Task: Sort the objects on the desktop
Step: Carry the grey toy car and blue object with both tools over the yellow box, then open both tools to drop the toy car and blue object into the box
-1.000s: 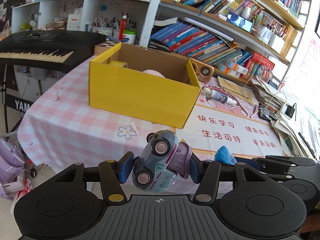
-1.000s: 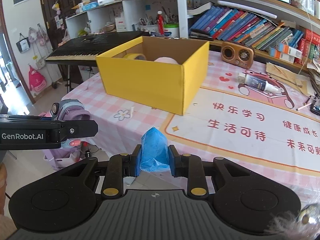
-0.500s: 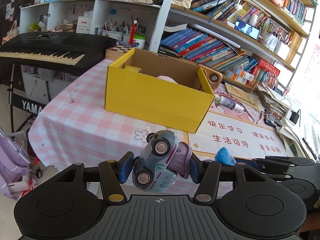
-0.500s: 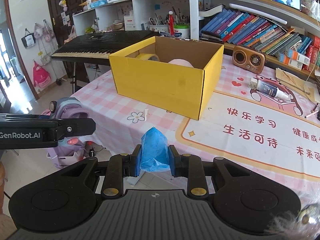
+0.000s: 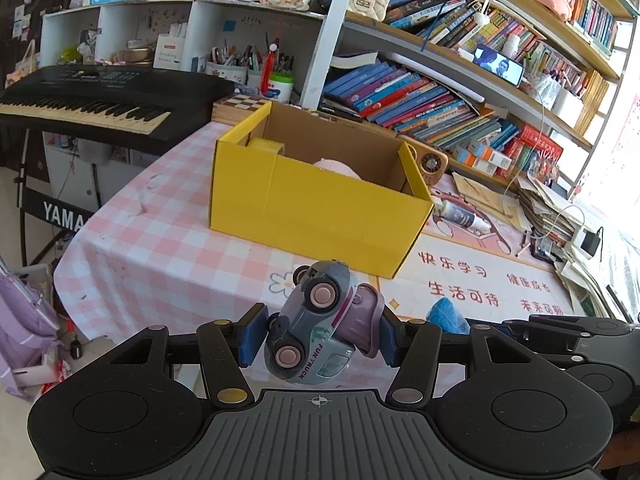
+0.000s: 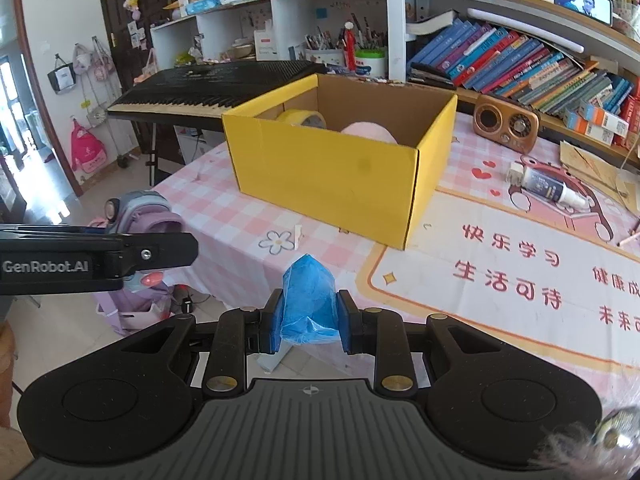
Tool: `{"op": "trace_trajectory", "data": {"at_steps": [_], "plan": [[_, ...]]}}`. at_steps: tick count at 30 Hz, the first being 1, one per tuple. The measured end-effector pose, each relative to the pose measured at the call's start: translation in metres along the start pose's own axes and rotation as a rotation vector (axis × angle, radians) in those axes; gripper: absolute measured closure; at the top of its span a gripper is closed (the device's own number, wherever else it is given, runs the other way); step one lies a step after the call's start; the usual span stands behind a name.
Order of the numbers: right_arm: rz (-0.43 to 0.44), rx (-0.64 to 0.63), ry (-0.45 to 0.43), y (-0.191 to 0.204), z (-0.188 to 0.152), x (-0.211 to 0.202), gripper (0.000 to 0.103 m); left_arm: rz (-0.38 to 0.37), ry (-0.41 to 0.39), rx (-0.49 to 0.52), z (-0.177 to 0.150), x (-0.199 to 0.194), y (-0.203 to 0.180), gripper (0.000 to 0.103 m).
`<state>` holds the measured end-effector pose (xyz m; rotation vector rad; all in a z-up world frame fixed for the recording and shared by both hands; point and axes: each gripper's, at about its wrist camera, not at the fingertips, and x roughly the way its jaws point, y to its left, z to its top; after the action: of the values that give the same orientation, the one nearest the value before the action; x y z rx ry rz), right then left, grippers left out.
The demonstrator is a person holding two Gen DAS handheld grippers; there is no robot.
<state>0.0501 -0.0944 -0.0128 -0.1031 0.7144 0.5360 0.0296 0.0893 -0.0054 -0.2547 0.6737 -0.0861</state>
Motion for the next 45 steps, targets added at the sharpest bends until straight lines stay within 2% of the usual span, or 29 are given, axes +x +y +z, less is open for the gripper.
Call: {"op": "trace_trajectory", "data": {"at_steps": [4, 13, 21, 26, 30, 36, 41, 45], "plan": [[0.01, -0.004, -0.048, -0.005, 0.015, -0.001, 0.078, 0.001, -0.029, 0.0, 0.012, 0.002, 0.0, 0.048], [0.034, -0.008, -0.154, -0.031, 0.077, 0.006, 0.078, 0.001, -0.125, -0.013, 0.06, 0.021, -0.001, 0.048], [0.031, -0.013, -0.182, -0.065, 0.119, 0.026, 0.078, 0.0, -0.183, -0.01, 0.105, 0.058, -0.011, 0.048], [0.033, -0.022, -0.185, -0.087, 0.141, 0.046, 0.078, 0.011, -0.189, 0.011, 0.132, 0.087, -0.021, 0.048], [0.036, -0.025, -0.181, -0.105, 0.159, 0.067, 0.078, 0.023, -0.121, 0.033, 0.148, 0.121, -0.026, 0.048], [0.05, -0.027, -0.151, -0.123, 0.182, 0.102, 0.078, 0.059, 0.071, 0.107, 0.152, 0.186, -0.033, 0.048], [0.067, -0.061, -0.125, -0.128, 0.198, 0.128, 0.078, 0.097, 0.175, 0.116, 0.151, 0.213, -0.03, 0.048], [0.078, -0.093, -0.053, -0.128, 0.209, 0.155, 0.078, 0.115, 0.236, 0.152, 0.15, 0.229, -0.035, 0.048]]}}
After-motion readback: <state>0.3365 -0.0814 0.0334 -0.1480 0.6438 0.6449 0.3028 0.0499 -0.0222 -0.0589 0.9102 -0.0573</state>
